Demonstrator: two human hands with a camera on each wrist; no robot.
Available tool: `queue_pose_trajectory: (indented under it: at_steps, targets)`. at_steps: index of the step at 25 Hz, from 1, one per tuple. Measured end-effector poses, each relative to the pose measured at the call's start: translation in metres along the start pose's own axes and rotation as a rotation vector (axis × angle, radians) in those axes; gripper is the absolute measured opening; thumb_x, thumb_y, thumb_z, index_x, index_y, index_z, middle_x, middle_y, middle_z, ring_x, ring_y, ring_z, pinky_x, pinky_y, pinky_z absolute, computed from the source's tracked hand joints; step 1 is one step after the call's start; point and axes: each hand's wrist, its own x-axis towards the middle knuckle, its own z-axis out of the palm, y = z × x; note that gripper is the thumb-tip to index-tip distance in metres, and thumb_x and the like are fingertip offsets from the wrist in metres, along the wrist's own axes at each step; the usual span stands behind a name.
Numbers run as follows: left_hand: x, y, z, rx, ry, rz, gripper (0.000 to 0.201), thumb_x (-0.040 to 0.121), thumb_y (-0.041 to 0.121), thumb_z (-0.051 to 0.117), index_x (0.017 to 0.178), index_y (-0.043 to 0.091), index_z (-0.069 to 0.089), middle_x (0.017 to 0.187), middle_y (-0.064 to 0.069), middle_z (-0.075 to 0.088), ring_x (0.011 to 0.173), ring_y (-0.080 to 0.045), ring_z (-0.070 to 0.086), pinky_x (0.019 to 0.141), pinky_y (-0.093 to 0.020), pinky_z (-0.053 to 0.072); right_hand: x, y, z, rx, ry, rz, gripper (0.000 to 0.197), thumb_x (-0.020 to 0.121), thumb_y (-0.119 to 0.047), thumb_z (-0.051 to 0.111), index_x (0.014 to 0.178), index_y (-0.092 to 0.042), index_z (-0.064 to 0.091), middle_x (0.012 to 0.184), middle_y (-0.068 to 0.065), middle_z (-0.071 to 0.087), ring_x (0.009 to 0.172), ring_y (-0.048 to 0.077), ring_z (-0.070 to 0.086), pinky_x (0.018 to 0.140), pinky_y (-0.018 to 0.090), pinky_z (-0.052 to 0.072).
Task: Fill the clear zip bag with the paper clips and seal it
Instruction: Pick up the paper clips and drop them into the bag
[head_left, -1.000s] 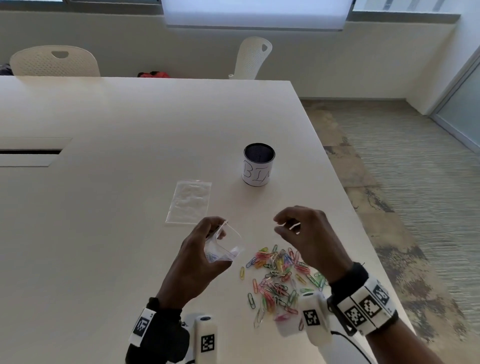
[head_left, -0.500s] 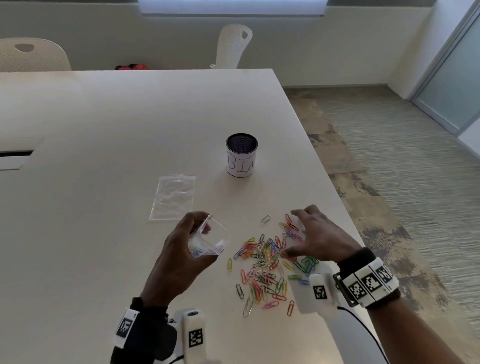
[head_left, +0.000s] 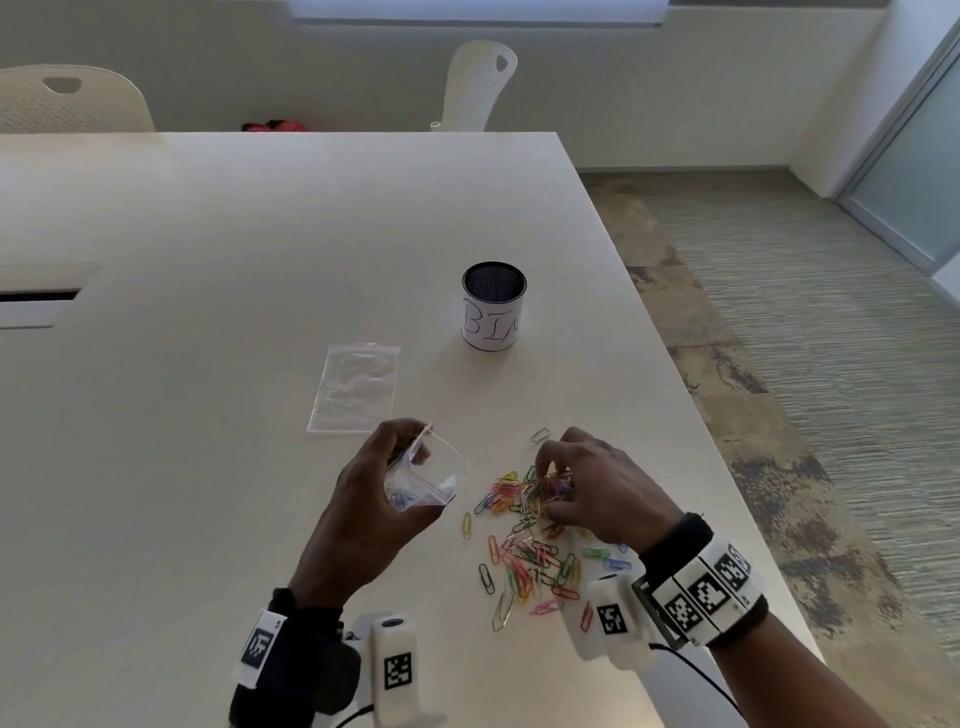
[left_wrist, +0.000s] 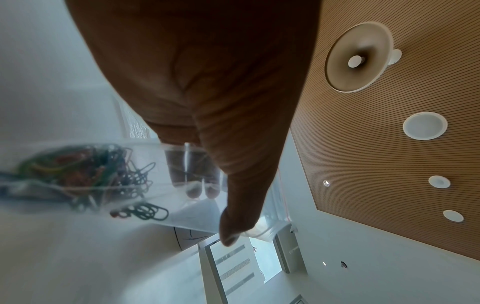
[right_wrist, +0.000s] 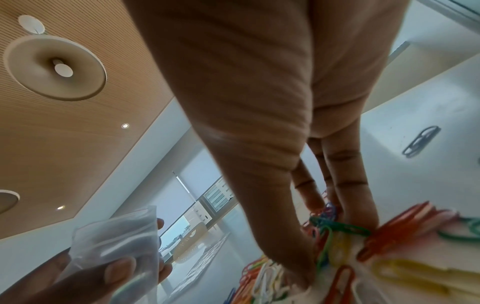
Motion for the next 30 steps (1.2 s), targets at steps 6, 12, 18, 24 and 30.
queue_pose_trajectory:
  at_steps: [6, 12, 18, 24, 30]
  targets:
    - [-0.001, 0.001, 0.0, -0.006, -0.004, -0.018, 0.066, 0.081, 0.021, 0.093, 0.129, 0.042, 0.053, 0.114, 0.017, 0.064, 0.111, -0.01, 0.066, 0.082, -0.033, 0.066, 0.003, -0.005, 0.007, -0.02, 0.089, -0.058, 0.017, 0.086, -0.018, 0.077, 0.102, -0.02, 0.076, 0.11, -0.005, 0.066, 0.088, 0.012, 0.058, 0.077, 0.021, 0.039]
    - [-0.003, 0.002, -0.001, -0.014, -0.001, -0.019, 0.066, 0.082, 0.02, 0.093, 0.131, 0.038, 0.054, 0.115, 0.014, 0.064, 0.111, -0.012, 0.066, 0.081, -0.031, 0.066, 0.005, 0.004, 0.004, 0.131, 0.152, -0.043, 0.006, 0.087, -0.01, 0.08, 0.089, -0.015, 0.081, 0.09, -0.002, 0.077, 0.077, 0.009, 0.07, 0.066, 0.008, 0.048]
    - [-0.003, 0.001, -0.002, -0.009, -0.007, -0.017, 0.067, 0.083, 0.021, 0.093, 0.13, 0.043, 0.051, 0.116, 0.014, 0.063, 0.117, -0.011, 0.065, 0.086, -0.034, 0.066, 0.0, 0.01, -0.011, 0.586, 0.177, 0.012, 0.008, 0.083, -0.006, 0.084, 0.088, -0.012, 0.082, 0.075, 0.001, 0.08, 0.075, 0.017, 0.078, 0.071, 0.018, 0.06]
    - [-0.003, 0.005, -0.002, -0.032, 0.001, -0.011, 0.061, 0.082, 0.026, 0.092, 0.128, 0.04, 0.054, 0.113, 0.016, 0.063, 0.111, -0.012, 0.067, 0.083, -0.034, 0.065, -0.005, -0.017, -0.028, 1.014, 0.13, -0.016, 0.015, 0.083, -0.003, 0.083, 0.099, -0.003, 0.08, 0.089, 0.019, 0.081, 0.078, 0.025, 0.077, 0.084, 0.034, 0.063]
    - [-0.002, 0.007, -0.001, -0.007, 0.002, 0.004, 0.067, 0.081, 0.021, 0.093, 0.126, 0.045, 0.051, 0.115, 0.017, 0.064, 0.109, -0.009, 0.068, 0.085, -0.029, 0.064, -0.004, -0.066, -0.034, 1.109, 0.094, -0.154, 0.017, 0.084, -0.001, 0.081, 0.101, -0.002, 0.08, 0.09, 0.02, 0.08, 0.081, 0.028, 0.077, 0.084, 0.033, 0.064]
